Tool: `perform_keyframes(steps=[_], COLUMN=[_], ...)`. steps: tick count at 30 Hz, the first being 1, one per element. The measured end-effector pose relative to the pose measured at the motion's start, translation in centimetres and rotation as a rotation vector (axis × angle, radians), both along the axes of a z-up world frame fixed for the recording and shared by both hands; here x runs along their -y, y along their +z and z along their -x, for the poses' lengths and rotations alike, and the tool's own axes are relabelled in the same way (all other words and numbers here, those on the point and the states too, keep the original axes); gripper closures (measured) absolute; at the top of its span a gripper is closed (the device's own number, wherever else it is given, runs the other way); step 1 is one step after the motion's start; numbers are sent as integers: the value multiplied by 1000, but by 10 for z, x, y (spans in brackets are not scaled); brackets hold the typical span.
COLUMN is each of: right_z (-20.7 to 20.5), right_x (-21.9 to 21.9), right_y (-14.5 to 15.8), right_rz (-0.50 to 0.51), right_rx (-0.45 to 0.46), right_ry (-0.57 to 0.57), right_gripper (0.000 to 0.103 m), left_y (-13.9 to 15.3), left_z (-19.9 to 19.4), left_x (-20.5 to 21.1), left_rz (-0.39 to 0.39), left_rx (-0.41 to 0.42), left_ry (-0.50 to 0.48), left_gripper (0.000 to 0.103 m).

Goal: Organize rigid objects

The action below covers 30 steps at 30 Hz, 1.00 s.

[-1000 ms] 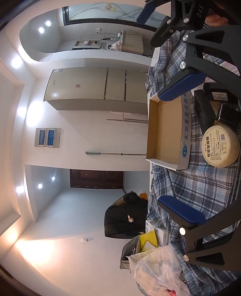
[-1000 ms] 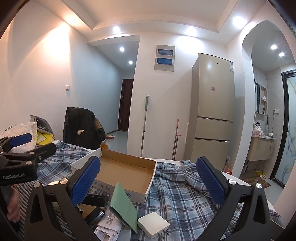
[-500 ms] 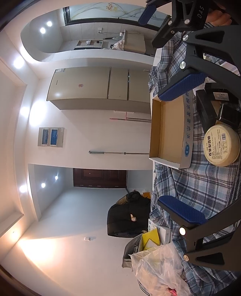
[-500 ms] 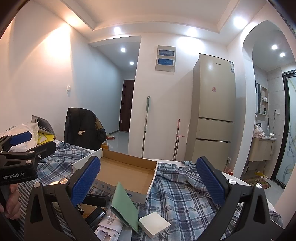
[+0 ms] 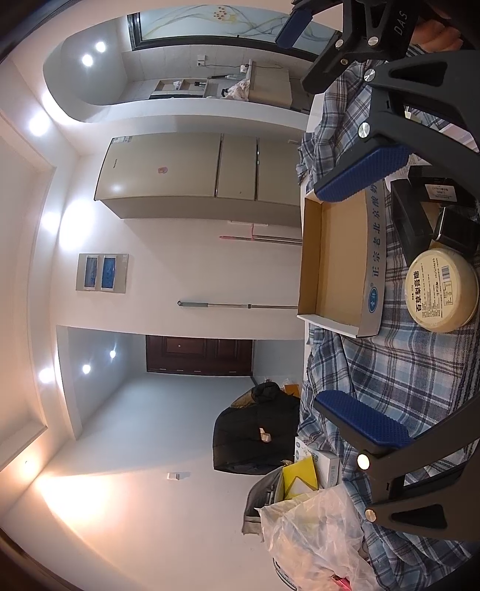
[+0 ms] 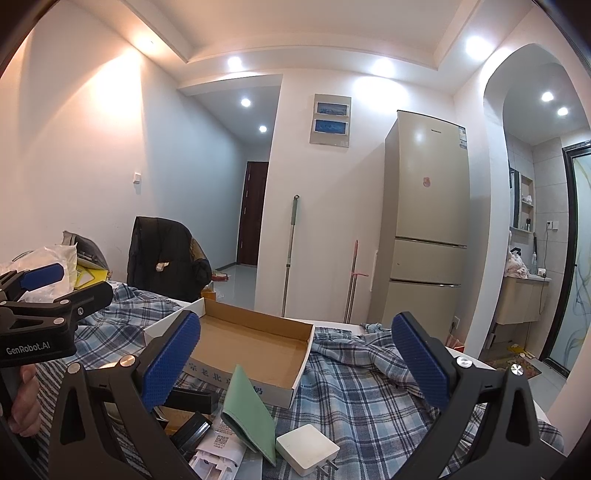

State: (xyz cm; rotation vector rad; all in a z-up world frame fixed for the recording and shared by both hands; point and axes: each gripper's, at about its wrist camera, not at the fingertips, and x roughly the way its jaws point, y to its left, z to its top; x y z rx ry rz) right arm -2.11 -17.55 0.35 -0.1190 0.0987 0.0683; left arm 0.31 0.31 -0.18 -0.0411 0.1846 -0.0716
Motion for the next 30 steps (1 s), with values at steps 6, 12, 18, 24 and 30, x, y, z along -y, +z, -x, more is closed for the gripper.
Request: perform_keyframes(steps=[6,12,18,24,30], right_z=[0,0,1,3,4], right_x=[-1,0,1,4,10], right_y=[0,0,-1,1,7], right_rz=[-1,-1,-5,-21,-39], right_rx=[0,0,-1,6,6], right_ry=[0,0,-7,-16,-45], right_gripper=[0,0,0,0,0], left_y=[0,2,5,2,5], left_z=[0,1,-1,-1,-4], left_x=[0,1,1,0,8], left_rz=[1,-10,-14,-16,-93], left_rx=[-2,11,10,9,18], left_ry=[-1,1,5,78,53], left_gripper=[0,0,0,0,0])
